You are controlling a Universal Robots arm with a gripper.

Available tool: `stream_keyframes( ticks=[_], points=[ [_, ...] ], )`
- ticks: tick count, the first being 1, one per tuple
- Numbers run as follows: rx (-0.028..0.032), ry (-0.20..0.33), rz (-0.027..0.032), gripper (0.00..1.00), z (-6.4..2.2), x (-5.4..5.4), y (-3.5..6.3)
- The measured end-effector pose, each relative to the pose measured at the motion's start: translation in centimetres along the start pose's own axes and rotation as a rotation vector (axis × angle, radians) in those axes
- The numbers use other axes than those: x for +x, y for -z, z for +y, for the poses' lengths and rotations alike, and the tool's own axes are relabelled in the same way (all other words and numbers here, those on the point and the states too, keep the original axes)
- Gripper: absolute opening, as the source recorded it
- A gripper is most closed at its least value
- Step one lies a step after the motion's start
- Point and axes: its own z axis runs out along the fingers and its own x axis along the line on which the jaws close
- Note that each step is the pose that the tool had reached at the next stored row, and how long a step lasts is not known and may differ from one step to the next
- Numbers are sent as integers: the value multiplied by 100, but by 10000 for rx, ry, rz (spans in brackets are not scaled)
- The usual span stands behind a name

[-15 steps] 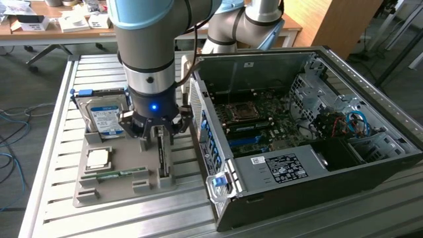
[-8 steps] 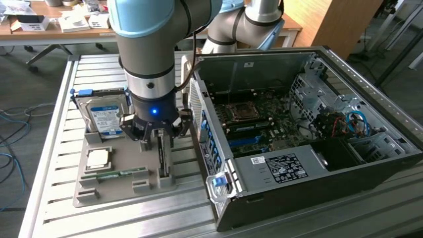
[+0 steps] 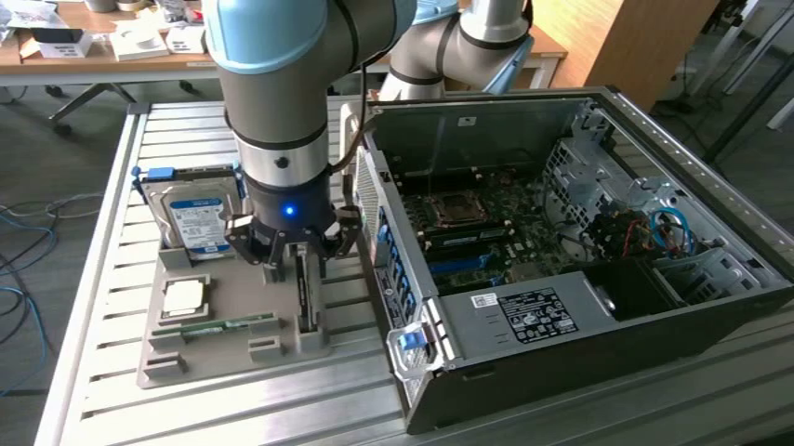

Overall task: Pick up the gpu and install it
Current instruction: 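Pick up the gpu and move the gpu toward the slot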

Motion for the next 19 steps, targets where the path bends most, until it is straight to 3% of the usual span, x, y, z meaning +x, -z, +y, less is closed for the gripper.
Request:
stream_keyframes(
  ticks=[19],
  points=[
    [43, -415, -20, 53, 51, 9, -126]
  ],
)
